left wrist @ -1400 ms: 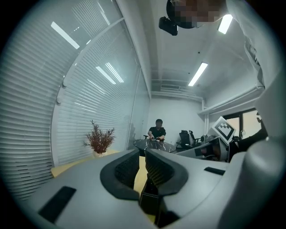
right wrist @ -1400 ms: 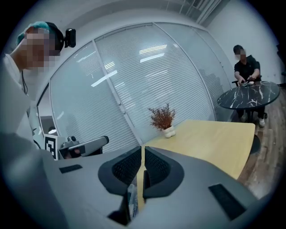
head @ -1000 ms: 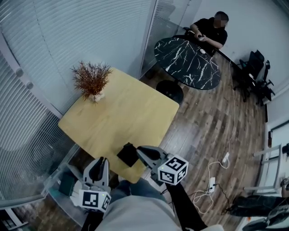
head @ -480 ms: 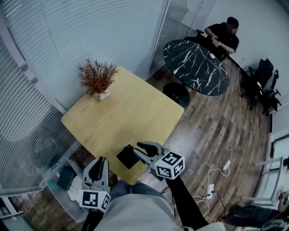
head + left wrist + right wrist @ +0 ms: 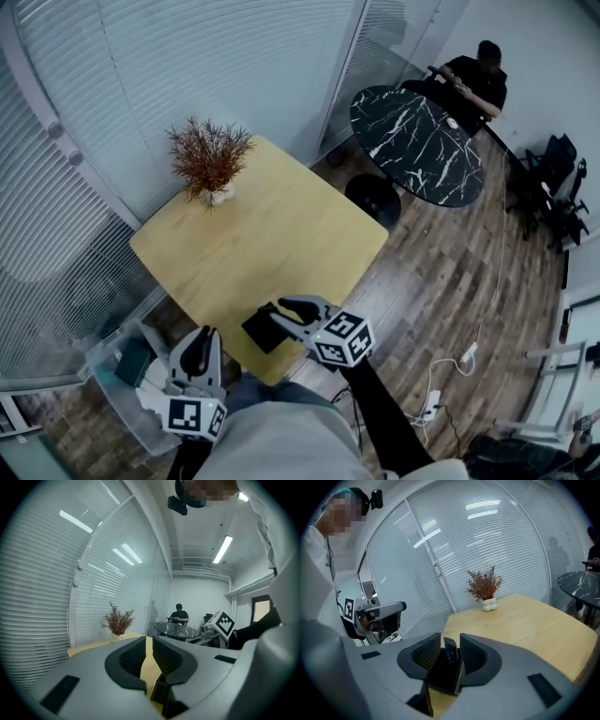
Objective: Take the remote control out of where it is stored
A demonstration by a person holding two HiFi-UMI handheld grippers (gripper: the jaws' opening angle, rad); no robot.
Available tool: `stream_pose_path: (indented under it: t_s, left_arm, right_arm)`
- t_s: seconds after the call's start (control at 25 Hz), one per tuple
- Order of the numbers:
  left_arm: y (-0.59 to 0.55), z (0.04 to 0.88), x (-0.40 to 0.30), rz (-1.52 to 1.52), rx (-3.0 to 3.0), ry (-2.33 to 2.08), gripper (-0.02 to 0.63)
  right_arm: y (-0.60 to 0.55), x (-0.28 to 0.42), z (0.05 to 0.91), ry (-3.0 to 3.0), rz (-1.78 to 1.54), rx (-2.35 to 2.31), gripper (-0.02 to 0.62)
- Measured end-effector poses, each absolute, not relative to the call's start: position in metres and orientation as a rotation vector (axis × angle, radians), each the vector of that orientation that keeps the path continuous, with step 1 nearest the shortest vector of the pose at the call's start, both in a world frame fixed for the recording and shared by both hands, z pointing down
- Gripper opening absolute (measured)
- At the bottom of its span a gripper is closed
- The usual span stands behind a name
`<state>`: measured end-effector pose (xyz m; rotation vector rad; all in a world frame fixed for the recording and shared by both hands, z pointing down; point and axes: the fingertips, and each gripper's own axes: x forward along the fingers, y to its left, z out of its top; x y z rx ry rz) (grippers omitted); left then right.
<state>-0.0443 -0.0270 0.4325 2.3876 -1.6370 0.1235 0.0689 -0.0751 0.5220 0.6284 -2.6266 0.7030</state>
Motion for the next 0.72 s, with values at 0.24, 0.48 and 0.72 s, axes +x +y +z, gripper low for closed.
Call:
stream_pose_path:
  t_s: [0.24, 0.48, 0.72]
  left_arm:
    - [-0.027, 0.434, -0.051, 0.13, 2.37, -1.661, 0.048]
    - [-0.029, 0.435, -0.058, 0.136, 2.351, -1.678, 0.048]
    - [-0.03, 0.434, -0.061, 0.136, 2.348, -1.688, 0.048]
  right_arm:
    - [-0.075, 0.065, 0.538, -2.566, 0.673, 0.586, 0.109]
    - [-0.075, 0.061, 0.546, -2.524, 0.63, 0.555, 0.109]
    - [-0.076, 0.058, 0.549, -2.513, 0.615, 0.546, 0.109]
